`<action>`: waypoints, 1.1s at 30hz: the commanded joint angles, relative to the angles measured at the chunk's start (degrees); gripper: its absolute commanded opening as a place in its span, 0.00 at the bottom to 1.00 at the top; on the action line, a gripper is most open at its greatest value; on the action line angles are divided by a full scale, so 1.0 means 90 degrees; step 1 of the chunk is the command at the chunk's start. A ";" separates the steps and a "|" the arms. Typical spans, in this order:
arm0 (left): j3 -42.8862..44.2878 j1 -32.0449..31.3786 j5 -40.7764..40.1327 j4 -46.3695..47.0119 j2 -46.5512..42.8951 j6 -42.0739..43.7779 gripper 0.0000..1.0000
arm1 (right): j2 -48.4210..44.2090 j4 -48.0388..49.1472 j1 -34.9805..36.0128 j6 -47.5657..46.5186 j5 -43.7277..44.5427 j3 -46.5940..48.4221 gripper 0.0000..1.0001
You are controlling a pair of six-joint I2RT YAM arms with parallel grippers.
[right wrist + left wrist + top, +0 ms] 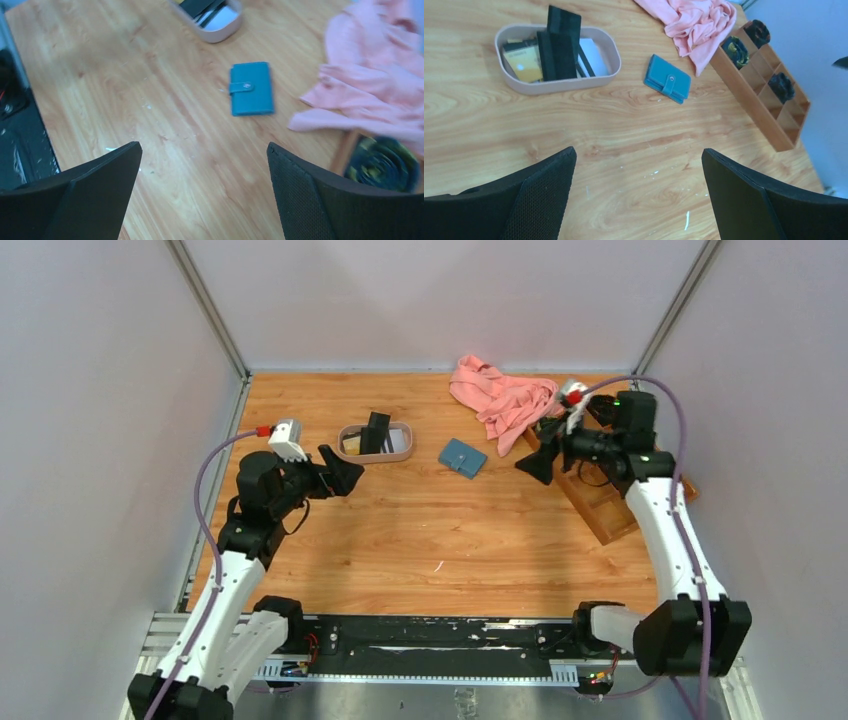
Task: Put the credit cards into the card holder
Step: Move the card holder to the center of the board.
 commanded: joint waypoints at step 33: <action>0.0515 0.0495 0.0047 -0.1333 0.0506 0.1717 1.00 | 0.7228 -0.2055 0.2592 -0.0641 0.3354 0.4668 0.75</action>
